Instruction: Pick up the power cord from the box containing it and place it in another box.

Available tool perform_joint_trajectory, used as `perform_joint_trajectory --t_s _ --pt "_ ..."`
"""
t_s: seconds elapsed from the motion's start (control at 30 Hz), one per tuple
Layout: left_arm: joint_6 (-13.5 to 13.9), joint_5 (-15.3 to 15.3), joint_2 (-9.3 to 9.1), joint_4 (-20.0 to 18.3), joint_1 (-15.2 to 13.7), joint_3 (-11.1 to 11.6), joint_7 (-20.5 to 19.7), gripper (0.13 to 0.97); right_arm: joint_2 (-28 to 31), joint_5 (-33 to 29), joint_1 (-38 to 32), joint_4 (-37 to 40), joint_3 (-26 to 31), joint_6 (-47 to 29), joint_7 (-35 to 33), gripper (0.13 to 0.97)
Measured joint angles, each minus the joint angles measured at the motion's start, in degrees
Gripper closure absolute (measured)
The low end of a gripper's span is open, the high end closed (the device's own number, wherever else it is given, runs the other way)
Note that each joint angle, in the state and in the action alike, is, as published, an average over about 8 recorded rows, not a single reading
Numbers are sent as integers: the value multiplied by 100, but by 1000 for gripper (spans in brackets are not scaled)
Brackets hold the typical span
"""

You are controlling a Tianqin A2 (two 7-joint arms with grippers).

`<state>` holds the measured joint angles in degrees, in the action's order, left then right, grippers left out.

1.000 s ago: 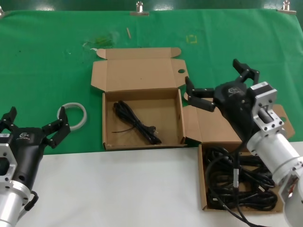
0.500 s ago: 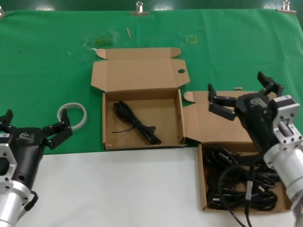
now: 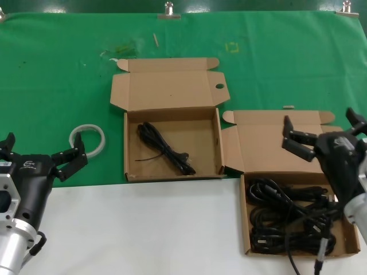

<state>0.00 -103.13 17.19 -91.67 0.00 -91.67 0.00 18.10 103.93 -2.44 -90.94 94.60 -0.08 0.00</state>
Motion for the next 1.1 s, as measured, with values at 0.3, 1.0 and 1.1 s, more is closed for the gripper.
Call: perform_joint_trajectory --t_s 0.3,1.0,1.1 --pt "0 0 0 0 0 0 0 132 -46 -40 123 -37 -147 4 0 129" --pt "0 0 0 0 0 0 0 132 -46 -41 123 -37 -148 4 0 129" --pt "0 0 0 0 0 0 0 132 -46 -41 123 -37 -148 4 0 129"
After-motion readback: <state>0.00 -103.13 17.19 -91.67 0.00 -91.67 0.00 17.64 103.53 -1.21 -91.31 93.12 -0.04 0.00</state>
